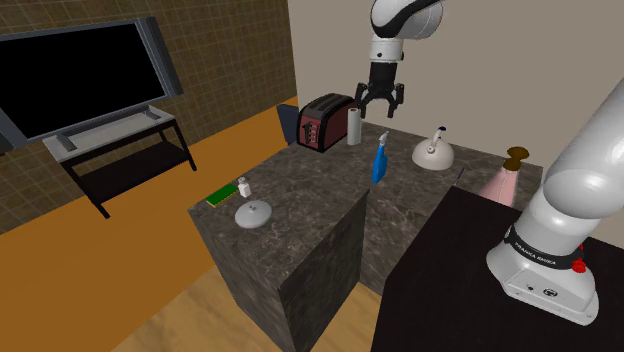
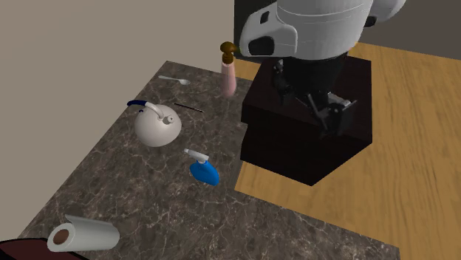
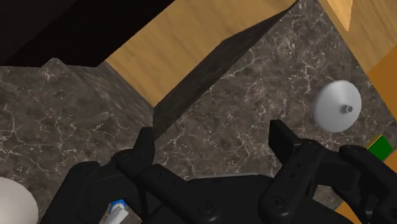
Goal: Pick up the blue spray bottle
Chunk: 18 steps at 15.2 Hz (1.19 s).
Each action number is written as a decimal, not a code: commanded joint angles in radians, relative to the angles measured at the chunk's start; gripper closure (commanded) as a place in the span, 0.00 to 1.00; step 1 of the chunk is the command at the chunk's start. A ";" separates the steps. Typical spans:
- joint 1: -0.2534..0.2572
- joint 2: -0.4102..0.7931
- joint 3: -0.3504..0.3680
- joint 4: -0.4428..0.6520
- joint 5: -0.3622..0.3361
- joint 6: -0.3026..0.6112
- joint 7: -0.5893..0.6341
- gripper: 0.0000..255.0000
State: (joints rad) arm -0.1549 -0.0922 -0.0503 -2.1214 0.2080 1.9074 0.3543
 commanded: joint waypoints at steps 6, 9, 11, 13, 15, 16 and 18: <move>-0.051 0.239 -0.049 0.139 0.070 0.042 0.061 0.00; -0.078 0.340 -0.069 0.206 0.105 0.050 0.083 0.00; -0.097 0.406 -0.080 0.251 0.129 0.052 0.097 0.00; -0.118 0.472 -0.091 0.297 0.154 0.053 0.113 0.00; -0.140 0.537 -0.100 0.344 0.179 0.053 0.128 0.00; -0.152 0.569 -0.104 0.367 0.192 0.052 0.136 0.00; -0.176 0.632 -0.111 0.414 0.216 0.050 0.153 0.00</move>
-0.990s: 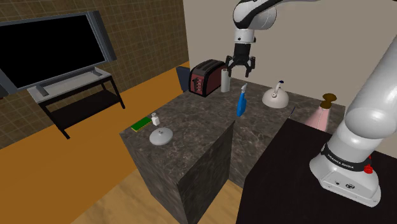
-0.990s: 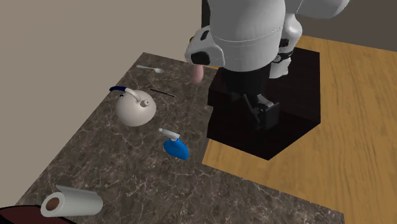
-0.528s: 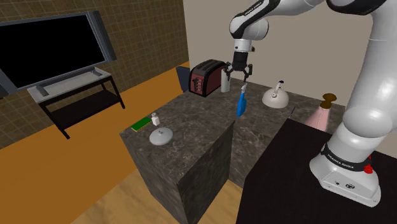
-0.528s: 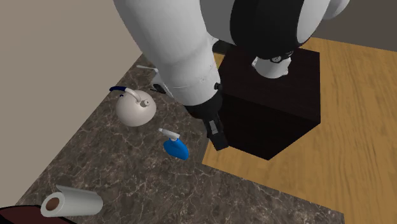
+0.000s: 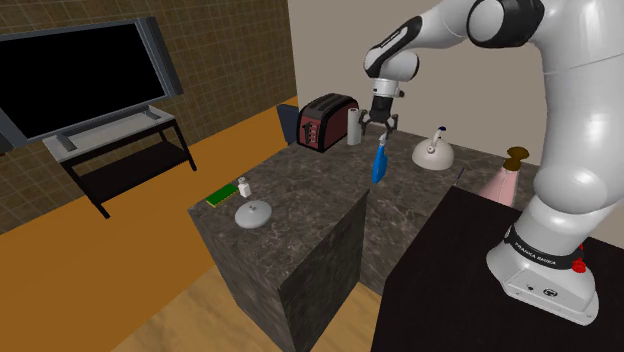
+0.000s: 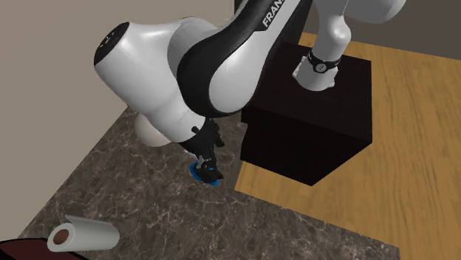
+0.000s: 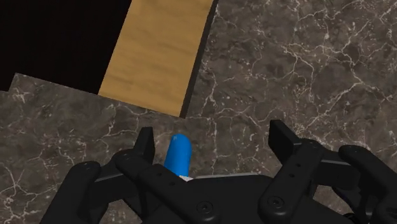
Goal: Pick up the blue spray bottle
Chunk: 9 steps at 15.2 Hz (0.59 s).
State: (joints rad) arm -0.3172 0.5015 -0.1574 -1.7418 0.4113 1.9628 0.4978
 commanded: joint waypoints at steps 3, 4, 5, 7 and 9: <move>-0.051 0.132 -0.013 0.105 0.049 -0.010 0.037 0.00; -0.064 0.163 -0.016 0.128 0.061 -0.011 0.047 0.00; -0.077 0.194 -0.018 0.152 0.073 -0.013 0.057 0.00; -0.104 0.254 -0.023 0.199 0.096 -0.017 0.078 0.00; -0.132 0.314 -0.026 0.246 0.118 -0.021 0.099 0.00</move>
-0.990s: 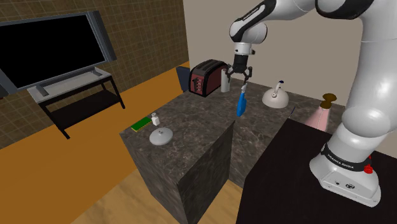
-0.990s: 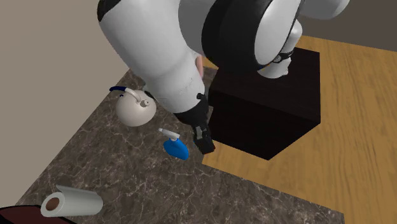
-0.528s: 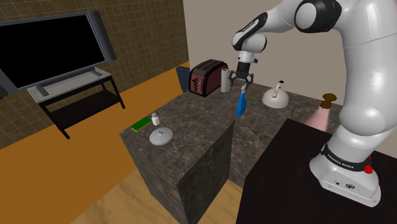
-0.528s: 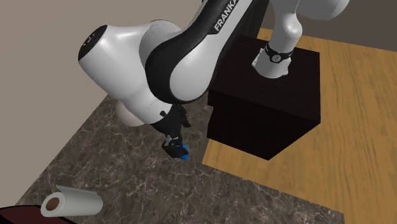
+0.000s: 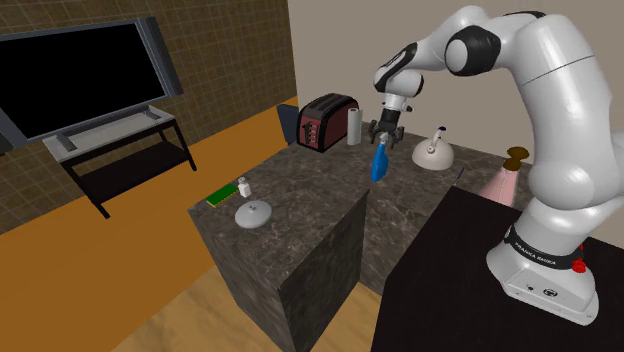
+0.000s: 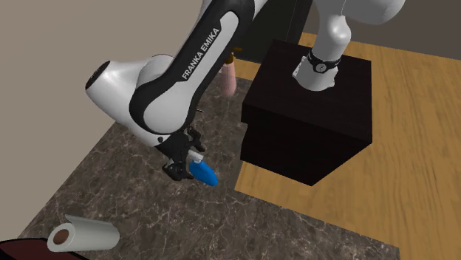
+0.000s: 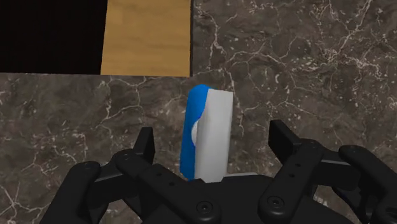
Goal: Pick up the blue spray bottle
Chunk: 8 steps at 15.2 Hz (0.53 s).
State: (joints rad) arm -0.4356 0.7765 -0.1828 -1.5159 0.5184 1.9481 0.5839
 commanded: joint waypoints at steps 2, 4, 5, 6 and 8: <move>-0.028 0.071 -0.003 0.045 0.022 -0.008 0.025 0.00; -0.030 0.091 0.001 0.051 0.026 0.005 0.020 0.00; -0.031 0.101 0.003 0.054 0.028 0.011 0.017 0.00; -0.032 0.111 0.004 0.058 0.029 0.017 0.015 0.00; -0.035 0.131 0.009 0.066 0.032 0.030 0.010 0.00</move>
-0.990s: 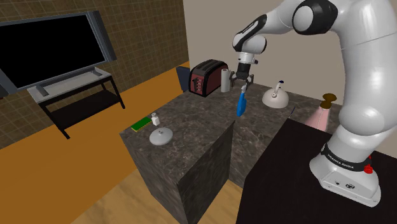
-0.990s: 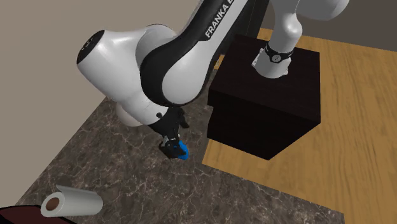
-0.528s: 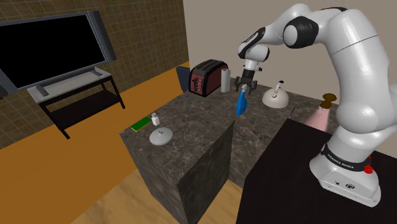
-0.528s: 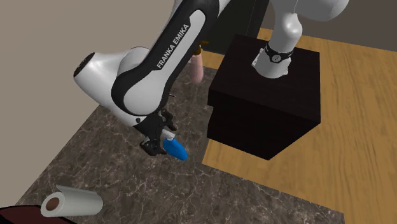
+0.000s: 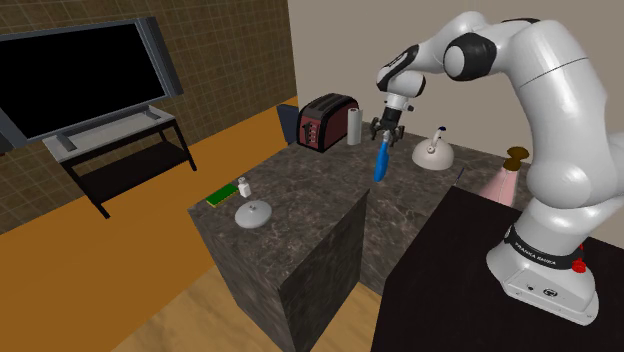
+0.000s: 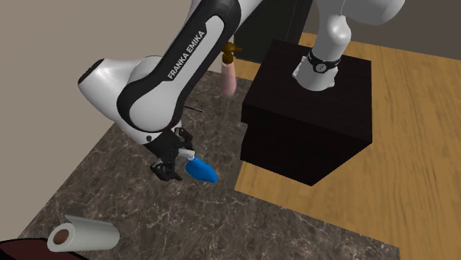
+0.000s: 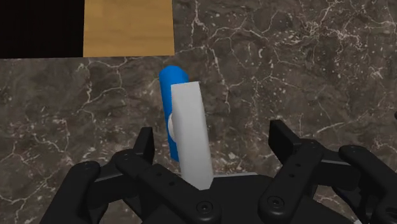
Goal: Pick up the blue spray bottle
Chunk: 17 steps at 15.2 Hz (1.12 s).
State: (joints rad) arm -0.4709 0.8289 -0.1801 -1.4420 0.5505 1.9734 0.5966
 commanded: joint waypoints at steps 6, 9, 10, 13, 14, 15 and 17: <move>-0.007 0.080 0.006 0.023 -0.009 -0.023 0.009 1.00; -0.028 0.123 0.005 0.088 -0.013 -0.048 0.005 1.00; -0.027 0.140 0.006 0.123 -0.015 -0.063 0.017 1.00; -0.005 0.095 0.013 -0.001 0.000 0.014 -0.005 1.00; -0.006 0.084 0.014 -0.006 -0.005 0.010 -0.001 1.00; -0.007 0.073 0.016 -0.010 -0.009 0.005 0.003 1.00; -0.008 0.052 0.016 -0.018 -0.015 -0.006 0.009 1.00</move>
State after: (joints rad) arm -0.4850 0.8492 -0.1721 -1.4116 0.5354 1.9788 0.6093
